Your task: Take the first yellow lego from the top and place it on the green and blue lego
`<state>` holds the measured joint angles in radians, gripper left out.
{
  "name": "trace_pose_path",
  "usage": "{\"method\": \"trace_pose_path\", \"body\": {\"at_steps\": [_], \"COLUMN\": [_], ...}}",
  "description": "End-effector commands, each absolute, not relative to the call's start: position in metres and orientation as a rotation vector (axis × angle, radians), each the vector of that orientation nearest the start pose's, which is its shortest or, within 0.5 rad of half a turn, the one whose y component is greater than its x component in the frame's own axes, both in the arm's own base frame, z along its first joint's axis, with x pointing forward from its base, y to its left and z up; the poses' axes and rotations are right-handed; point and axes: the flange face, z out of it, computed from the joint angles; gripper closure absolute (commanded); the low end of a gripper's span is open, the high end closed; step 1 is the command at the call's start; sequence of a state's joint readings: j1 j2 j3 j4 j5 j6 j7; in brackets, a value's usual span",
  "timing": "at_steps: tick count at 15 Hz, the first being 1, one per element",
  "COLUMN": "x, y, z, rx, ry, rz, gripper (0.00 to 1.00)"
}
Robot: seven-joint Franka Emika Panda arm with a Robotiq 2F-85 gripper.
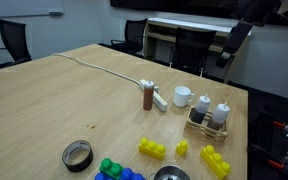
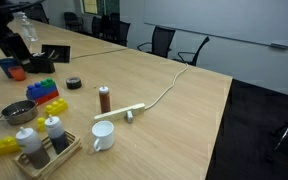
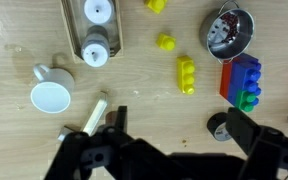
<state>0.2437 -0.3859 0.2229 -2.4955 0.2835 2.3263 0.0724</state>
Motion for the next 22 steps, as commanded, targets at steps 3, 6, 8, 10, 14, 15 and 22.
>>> {"method": "trace_pose_path", "body": {"at_steps": [3, 6, 8, 10, 14, 15, 22], "x": [0.396, 0.395, 0.394, 0.397, 0.415, 0.421, 0.449], "y": [0.21, 0.21, 0.211, 0.221, 0.245, 0.253, 0.32], "z": [0.435, 0.438, 0.439, 0.436, 0.409, 0.395, 0.318], "rx": [-2.917, -2.915, -2.907, -2.883, -2.871, -2.855, -2.756], "ry": [-0.322, -0.322, -0.326, -0.384, -0.582, -0.639, -0.843], "rz": [-0.261, -0.271, -0.27, -0.259, -0.248, -0.228, -0.108], "gripper": [0.0, 0.0, 0.0, 0.0, 0.0, 0.0, 0.0]}}
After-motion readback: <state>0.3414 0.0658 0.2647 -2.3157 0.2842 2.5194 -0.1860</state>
